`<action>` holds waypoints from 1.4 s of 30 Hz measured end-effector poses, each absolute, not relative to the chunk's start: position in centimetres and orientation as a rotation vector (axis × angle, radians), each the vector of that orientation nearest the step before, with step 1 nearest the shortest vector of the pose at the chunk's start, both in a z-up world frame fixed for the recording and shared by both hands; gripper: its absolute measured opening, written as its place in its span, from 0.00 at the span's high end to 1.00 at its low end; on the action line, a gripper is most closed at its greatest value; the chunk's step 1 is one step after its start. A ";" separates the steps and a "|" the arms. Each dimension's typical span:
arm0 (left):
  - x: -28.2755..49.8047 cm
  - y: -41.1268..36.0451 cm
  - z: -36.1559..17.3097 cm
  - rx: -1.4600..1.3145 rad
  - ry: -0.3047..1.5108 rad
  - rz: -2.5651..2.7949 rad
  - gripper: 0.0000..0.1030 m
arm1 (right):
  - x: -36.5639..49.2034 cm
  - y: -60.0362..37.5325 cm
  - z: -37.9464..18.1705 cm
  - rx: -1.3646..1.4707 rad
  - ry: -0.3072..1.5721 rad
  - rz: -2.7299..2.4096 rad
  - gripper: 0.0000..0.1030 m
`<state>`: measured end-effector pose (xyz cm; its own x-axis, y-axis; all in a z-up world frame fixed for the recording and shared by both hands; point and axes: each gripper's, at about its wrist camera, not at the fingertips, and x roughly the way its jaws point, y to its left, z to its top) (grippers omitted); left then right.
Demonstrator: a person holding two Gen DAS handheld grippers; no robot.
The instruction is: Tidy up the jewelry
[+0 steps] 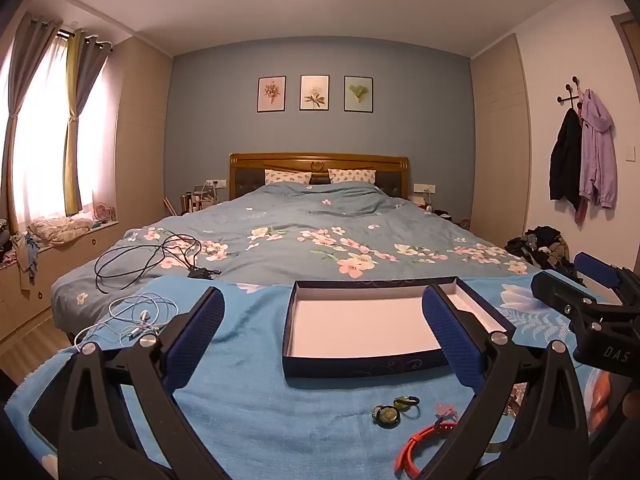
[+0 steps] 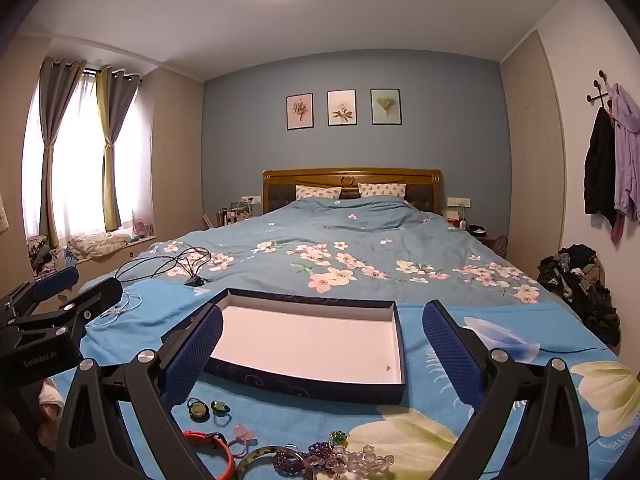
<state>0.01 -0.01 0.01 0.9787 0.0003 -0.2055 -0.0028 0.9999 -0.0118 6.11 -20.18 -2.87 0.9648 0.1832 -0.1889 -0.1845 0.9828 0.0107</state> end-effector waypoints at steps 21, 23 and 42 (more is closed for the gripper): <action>-0.5 -0.2 0.6 -0.016 0.177 -0.003 0.06 | 6.1 -20.6 -3.0 0.007 0.181 0.192 0.06; -0.5 -0.3 0.6 -0.016 0.179 -0.003 0.06 | 6.1 -20.7 -3.0 0.008 0.182 0.194 0.06; -0.5 -0.3 0.7 -0.017 0.178 -0.004 0.06 | 6.1 -20.8 -3.1 0.018 0.181 0.198 0.06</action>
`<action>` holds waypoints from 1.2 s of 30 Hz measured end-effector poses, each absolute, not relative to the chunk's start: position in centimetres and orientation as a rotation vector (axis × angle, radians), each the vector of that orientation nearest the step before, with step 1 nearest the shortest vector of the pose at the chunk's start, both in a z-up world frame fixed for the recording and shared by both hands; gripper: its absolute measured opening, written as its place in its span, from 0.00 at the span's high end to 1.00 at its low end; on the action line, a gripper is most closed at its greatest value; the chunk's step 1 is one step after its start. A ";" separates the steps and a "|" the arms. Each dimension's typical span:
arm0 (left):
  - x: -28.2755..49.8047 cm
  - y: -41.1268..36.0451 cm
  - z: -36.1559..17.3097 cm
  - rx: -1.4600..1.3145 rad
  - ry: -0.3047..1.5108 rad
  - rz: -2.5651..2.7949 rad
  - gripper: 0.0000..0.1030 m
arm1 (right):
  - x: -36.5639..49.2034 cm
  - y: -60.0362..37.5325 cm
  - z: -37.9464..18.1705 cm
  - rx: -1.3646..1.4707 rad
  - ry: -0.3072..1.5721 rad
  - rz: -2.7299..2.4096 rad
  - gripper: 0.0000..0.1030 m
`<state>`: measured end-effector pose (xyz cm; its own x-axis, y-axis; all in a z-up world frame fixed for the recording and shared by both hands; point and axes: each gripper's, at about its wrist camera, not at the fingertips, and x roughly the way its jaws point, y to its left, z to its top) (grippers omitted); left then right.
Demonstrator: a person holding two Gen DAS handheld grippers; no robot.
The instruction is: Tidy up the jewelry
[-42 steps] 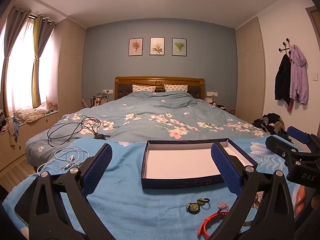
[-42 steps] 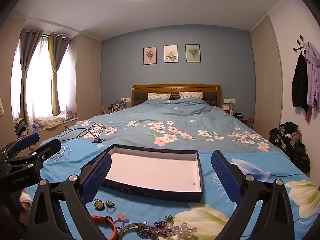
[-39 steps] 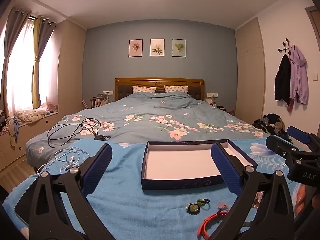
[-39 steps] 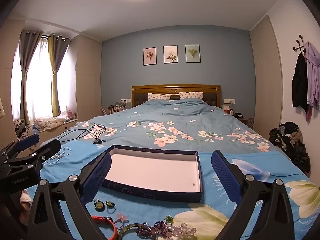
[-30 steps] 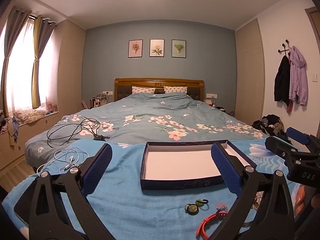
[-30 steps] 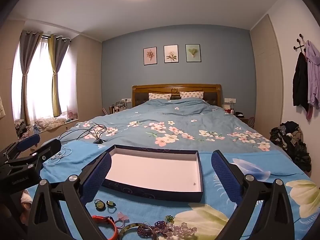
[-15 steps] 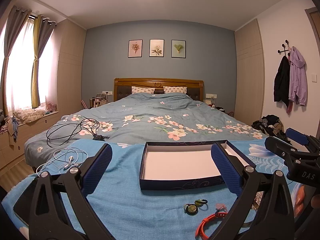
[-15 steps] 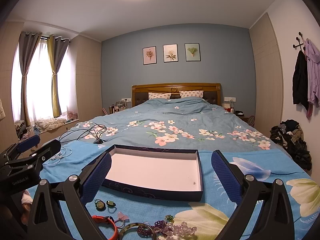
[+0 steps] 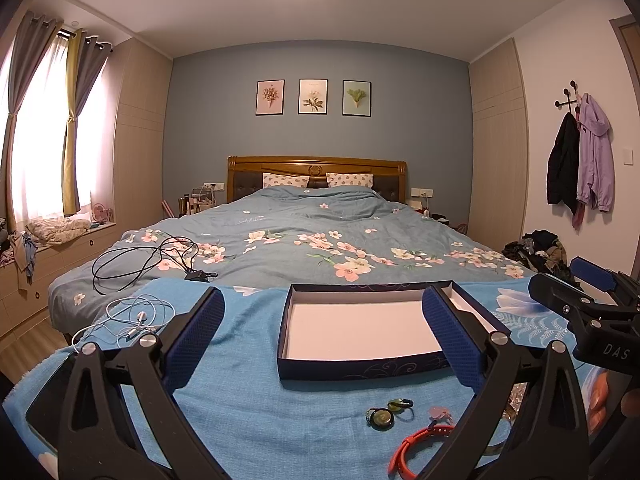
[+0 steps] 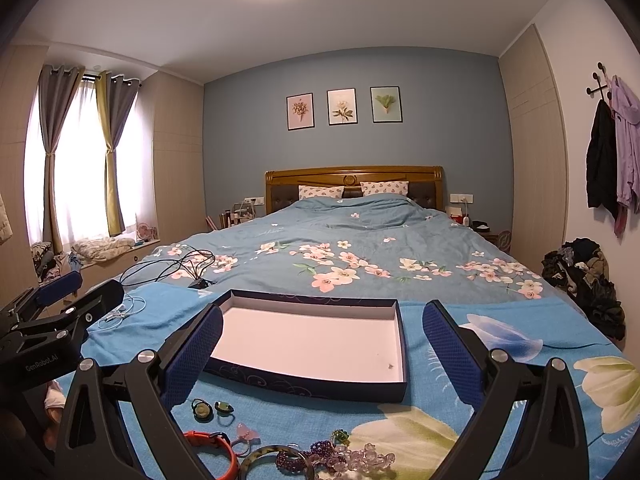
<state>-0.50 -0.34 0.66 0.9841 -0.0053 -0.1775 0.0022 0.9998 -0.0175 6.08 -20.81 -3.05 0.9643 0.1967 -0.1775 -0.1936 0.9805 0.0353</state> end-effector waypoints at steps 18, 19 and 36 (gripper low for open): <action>-0.4 -0.4 0.7 -0.019 0.180 -0.009 0.06 | 6.1 -21.0 -2.9 0.019 0.175 0.203 0.06; -0.4 -0.3 0.7 -0.020 0.181 -0.009 0.06 | 6.2 -21.0 -2.9 0.018 0.177 0.203 0.06; -0.5 -0.3 0.6 -0.020 0.180 -0.008 0.06 | 6.1 -21.1 -3.0 0.021 0.177 0.199 0.06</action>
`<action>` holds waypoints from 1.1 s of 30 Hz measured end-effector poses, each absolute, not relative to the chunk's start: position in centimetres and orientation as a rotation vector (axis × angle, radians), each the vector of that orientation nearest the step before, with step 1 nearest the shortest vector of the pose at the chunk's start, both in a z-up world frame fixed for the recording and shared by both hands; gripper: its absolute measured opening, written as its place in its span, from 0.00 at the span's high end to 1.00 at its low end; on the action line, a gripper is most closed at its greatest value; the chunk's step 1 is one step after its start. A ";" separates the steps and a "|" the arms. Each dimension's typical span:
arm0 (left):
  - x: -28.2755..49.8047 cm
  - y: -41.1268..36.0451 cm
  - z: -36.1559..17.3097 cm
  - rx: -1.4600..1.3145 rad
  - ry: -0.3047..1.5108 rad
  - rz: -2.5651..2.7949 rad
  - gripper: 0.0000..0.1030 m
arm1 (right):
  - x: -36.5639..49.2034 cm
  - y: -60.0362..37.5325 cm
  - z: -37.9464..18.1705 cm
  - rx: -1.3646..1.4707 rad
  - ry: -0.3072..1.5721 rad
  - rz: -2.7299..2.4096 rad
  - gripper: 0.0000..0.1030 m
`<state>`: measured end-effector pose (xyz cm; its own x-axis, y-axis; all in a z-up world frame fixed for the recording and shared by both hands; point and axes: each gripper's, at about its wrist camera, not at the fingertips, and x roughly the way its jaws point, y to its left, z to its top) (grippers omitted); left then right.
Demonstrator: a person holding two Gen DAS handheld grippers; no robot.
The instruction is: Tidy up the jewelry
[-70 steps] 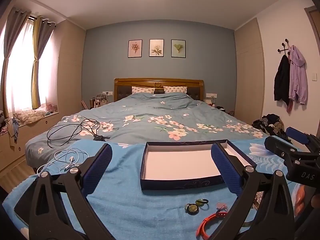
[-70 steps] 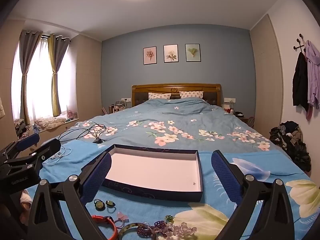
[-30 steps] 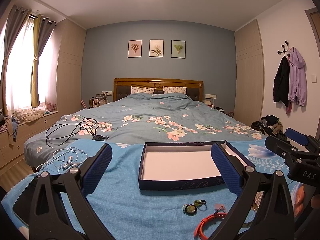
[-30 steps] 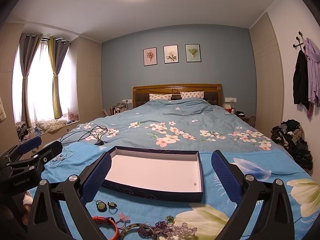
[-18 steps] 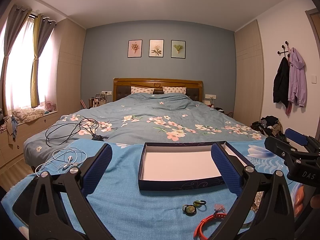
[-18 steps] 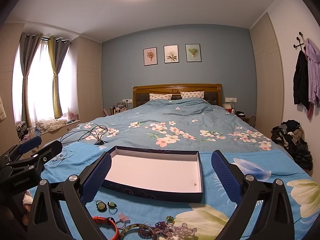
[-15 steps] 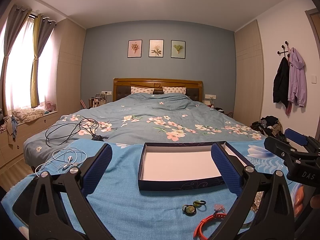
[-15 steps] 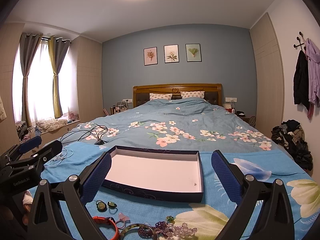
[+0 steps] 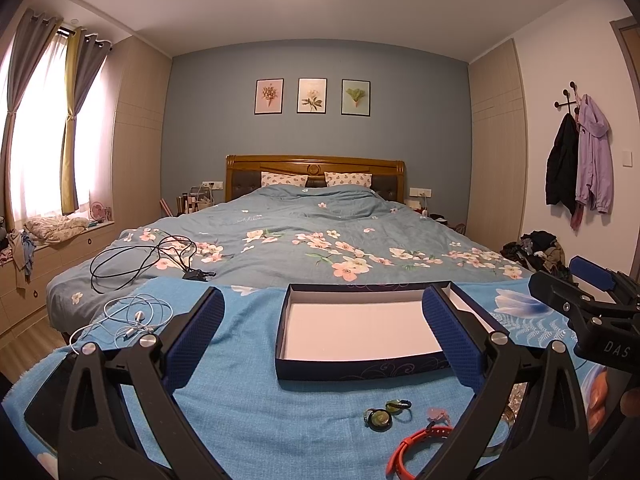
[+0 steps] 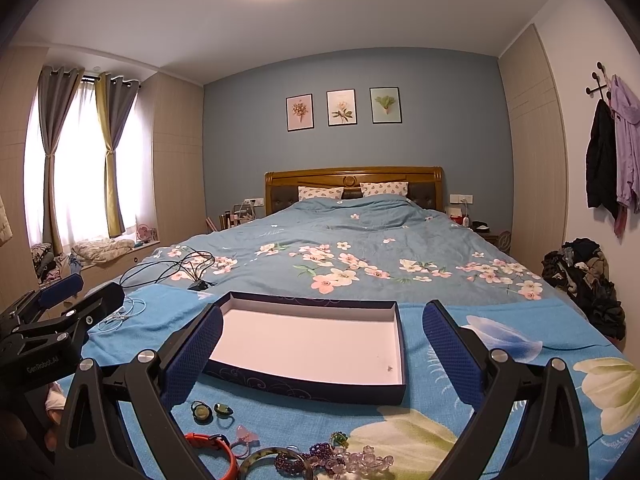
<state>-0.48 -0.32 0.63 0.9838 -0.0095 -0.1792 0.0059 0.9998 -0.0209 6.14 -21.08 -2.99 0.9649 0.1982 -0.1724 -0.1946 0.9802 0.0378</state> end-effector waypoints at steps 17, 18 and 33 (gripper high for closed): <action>-0.3 -0.8 0.4 -0.020 0.191 -0.017 0.06 | 6.1 -21.2 -3.2 0.027 0.188 0.199 0.06; -0.3 -0.8 0.4 -0.020 0.192 -0.018 0.06 | 6.1 -21.2 -3.2 0.027 0.189 0.199 0.06; 1.0 -0.4 -1.9 0.018 0.381 -0.206 0.06 | 7.4 -23.2 -4.6 -0.006 0.380 0.189 0.06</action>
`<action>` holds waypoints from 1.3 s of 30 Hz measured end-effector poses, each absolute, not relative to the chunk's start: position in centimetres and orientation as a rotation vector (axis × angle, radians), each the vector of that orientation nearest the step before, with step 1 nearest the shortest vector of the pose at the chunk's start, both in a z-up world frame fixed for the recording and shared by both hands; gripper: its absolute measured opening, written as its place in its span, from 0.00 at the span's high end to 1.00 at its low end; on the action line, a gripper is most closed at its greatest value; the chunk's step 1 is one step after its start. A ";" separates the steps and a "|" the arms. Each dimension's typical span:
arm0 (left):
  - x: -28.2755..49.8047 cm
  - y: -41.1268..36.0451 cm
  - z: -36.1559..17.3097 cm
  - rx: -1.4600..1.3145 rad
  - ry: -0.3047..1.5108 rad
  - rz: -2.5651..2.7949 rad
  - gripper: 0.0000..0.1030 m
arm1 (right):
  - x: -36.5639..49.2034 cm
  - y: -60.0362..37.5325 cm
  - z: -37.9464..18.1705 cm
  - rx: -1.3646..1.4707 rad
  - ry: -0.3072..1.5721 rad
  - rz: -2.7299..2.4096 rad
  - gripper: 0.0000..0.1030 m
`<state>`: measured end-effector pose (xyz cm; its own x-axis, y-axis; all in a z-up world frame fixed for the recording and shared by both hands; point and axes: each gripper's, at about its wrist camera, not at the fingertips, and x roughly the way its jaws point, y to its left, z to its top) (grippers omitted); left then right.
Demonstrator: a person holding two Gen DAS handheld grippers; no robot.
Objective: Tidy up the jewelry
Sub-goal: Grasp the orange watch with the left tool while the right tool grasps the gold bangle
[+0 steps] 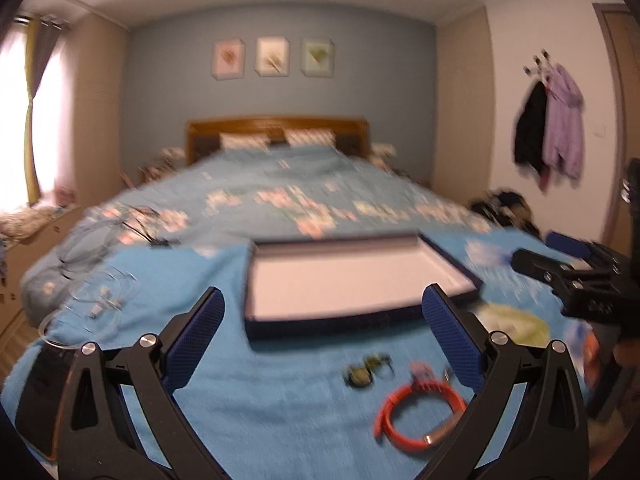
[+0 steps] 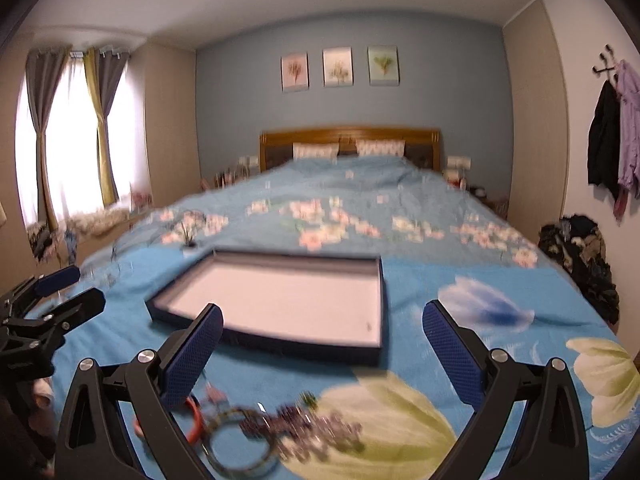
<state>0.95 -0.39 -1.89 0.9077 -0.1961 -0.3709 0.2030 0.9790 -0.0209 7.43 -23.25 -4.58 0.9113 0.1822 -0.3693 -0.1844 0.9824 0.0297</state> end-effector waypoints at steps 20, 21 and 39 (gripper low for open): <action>2.9 -2.5 -7.6 0.077 0.780 -0.443 0.45 | 7.4 -21.9 -8.7 -0.087 0.745 0.456 0.63; 3.0 -2.4 -7.7 0.068 0.796 -0.448 0.48 | 7.5 -21.4 -9.0 -0.100 0.764 0.473 0.70; 4.3 -2.1 -8.5 0.004 0.881 -0.485 0.92 | 9.1 -22.0 -9.8 -0.014 0.825 0.463 0.95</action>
<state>4.27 -2.15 -8.45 0.5353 -0.4052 -0.7411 0.4087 0.8921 -0.1925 9.13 -21.96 -9.78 0.5846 0.3919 -0.7104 -0.4022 0.9004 0.1657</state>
